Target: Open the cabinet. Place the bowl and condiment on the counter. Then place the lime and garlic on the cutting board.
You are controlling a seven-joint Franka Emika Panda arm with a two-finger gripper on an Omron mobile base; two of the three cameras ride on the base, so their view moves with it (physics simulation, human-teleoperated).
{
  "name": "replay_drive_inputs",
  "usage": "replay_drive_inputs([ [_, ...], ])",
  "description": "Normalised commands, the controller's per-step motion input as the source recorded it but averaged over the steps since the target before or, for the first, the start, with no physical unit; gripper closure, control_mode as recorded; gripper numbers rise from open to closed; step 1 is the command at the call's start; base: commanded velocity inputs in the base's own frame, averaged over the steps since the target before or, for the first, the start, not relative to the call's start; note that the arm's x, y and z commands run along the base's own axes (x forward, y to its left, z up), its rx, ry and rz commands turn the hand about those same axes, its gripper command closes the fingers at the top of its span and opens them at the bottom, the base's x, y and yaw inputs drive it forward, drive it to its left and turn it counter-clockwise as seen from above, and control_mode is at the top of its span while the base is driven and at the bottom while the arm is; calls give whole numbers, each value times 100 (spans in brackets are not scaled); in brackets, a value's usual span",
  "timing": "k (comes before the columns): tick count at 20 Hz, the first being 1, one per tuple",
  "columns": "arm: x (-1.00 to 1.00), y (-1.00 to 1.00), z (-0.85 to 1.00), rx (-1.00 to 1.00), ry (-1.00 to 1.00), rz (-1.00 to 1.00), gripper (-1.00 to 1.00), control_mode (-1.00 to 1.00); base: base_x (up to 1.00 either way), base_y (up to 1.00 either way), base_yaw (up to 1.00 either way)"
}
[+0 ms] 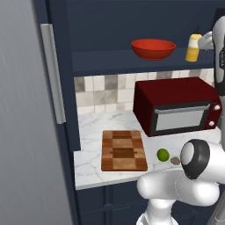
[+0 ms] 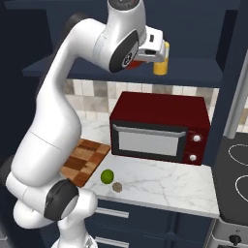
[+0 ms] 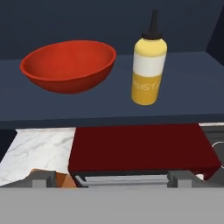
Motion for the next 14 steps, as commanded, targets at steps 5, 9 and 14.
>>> replay_drive_inputs([
  [5,18,0,0,4,0,0,-100,-100,0,0,0],
  [9,10,-1,0,2,-2,0,-100,-100,0,0,0],
  [14,10,0,0,1,-8,0,-100,-100,0,0,0],
])
